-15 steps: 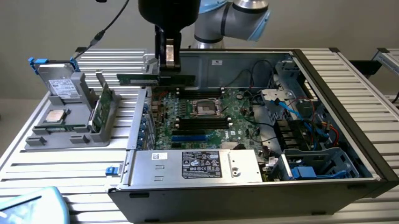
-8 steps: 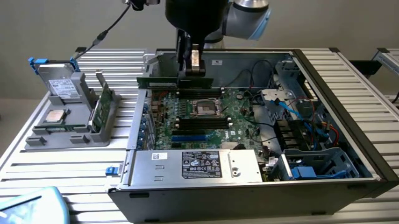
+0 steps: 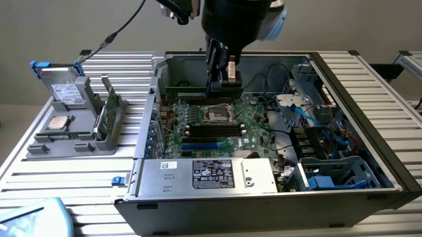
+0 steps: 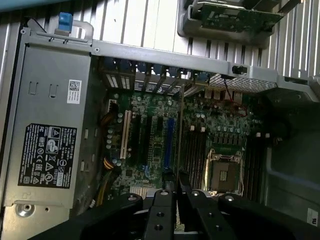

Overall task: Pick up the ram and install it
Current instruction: 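Pick up the ram and move it above insertion slot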

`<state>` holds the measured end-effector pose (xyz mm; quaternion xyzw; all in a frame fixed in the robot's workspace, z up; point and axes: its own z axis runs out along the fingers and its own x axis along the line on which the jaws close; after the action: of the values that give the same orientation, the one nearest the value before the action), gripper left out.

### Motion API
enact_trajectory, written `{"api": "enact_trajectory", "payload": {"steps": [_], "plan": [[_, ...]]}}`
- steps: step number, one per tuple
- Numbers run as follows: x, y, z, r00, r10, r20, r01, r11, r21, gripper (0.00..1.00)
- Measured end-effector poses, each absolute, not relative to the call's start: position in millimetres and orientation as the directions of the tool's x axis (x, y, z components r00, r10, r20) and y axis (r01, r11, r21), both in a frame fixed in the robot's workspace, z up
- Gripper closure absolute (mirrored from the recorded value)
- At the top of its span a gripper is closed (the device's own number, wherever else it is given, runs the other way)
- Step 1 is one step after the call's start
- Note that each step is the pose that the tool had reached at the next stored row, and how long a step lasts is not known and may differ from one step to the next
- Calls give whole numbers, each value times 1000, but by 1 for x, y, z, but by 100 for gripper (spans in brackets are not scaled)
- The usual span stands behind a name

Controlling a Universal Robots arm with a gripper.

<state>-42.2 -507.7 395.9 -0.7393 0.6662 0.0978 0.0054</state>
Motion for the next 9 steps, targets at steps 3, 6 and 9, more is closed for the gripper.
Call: {"api": "enact_trajectory", "payload": {"steps": [3, 6, 9], "plan": [[-37, -507, 390, 85, -985, -152, -987, -104, 123, 86], [-32, -507, 385, 77, -985, -153, -988, -96, 123, 86], [-27, -506, 379, 68, -986, -153, -989, -87, 123, 86]]}}
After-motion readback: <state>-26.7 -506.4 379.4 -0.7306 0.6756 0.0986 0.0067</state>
